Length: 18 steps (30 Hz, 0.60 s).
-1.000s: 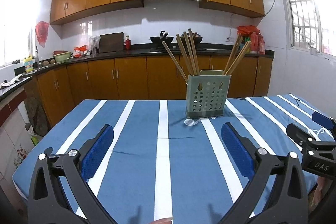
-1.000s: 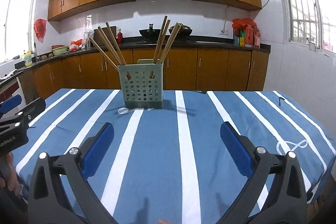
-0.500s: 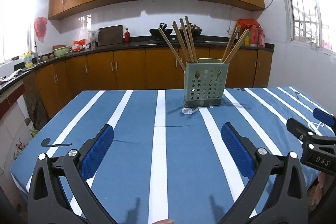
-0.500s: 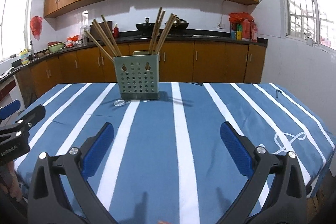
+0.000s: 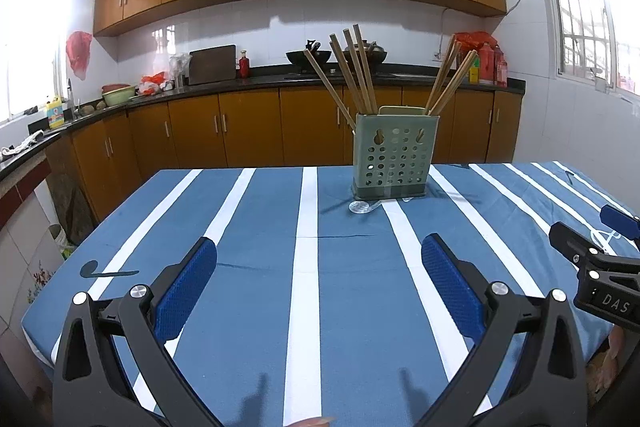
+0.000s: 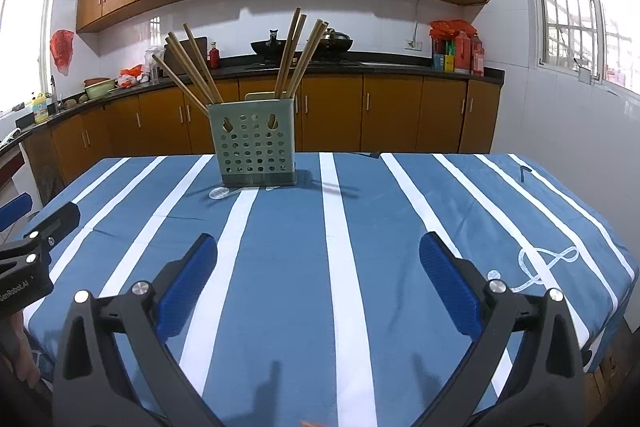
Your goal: Organize utensils
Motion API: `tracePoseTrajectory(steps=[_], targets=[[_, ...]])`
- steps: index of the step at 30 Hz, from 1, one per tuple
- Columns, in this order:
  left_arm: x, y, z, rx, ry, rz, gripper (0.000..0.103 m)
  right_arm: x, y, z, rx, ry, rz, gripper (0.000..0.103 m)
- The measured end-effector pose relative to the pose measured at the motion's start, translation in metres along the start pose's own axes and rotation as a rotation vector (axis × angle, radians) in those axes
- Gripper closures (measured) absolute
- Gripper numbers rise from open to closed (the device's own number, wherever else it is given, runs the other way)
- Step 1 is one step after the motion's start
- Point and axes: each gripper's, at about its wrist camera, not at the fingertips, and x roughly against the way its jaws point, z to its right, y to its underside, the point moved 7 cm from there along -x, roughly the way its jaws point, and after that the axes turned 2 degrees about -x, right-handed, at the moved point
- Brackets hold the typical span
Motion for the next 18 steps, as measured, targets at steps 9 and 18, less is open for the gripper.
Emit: tracePoseTrajectory(steps=[9,18], targets=[[-0.0008,-0.0007,-0.0001,0.000,0.000,0.001,0.002,-0.0005,0.0010,0.0010,-0.007,-0.003,-0.001,0.004],[-0.0007,-0.0007,0.0006,0.000,-0.001,0.001,0.002,-0.0007,0.0010,0.0004,-0.008,-0.004,-0.002,0.004]])
